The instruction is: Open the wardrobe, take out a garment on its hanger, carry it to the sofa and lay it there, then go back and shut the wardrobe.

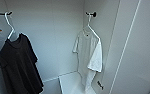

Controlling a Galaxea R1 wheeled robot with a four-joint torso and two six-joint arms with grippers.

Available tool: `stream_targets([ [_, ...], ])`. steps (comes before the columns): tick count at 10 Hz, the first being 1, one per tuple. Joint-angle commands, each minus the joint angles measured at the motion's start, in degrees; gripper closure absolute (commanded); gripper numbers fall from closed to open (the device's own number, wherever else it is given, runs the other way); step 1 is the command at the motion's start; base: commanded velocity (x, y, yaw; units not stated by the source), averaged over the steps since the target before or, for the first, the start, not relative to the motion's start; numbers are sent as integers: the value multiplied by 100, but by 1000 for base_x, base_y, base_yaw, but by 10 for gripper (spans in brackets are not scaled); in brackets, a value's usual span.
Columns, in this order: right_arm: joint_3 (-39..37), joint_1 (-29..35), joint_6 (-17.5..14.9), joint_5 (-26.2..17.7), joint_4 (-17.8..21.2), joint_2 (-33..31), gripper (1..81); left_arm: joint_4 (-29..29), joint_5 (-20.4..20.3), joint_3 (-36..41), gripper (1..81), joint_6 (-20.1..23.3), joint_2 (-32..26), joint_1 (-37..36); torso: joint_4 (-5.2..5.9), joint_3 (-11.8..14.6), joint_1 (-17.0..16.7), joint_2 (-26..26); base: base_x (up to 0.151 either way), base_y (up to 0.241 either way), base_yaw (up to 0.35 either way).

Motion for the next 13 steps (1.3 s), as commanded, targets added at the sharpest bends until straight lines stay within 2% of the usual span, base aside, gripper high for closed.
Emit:
stream_targets([
  [1, 55, 241, -15, -266, 38, 21, 10, 170, 659, 773, 10, 17, -201, -1057, 0, 0, 1, 0, 0, 0, 0],
  [3, 55, 259, -14, -266, 38, 38, 10, 108, 802, 993, 10, 8, -201, -1636, 0, 0, 1, 0, 0, 0, 0],
  [6, 55, 267, -14, -196, 38, 38, 10, 108, 802, 1592, 10, -9, -307, -2287, 0, 0, 1, 0, 0, 0, 0],
  [9, 28, 259, -6, -187, 47, 38, 10, 109, 784, 2934, 10, -45, -894, -2736, 0, -2, 1, 2, 0, 0, 0],
  [11, 20, 250, -6, -187, 39, 65, 10, 47, 811, 3182, 10, -71, -992, -3211, 0, -2, 1, 2, 0, 0, 0],
  [13, 11, 250, -6, -187, 38, 65, 10, -164, 1204, 3523, 10, -71, -1001, -3712, 0, -2, 1, 2, 0, 0, 0],
])
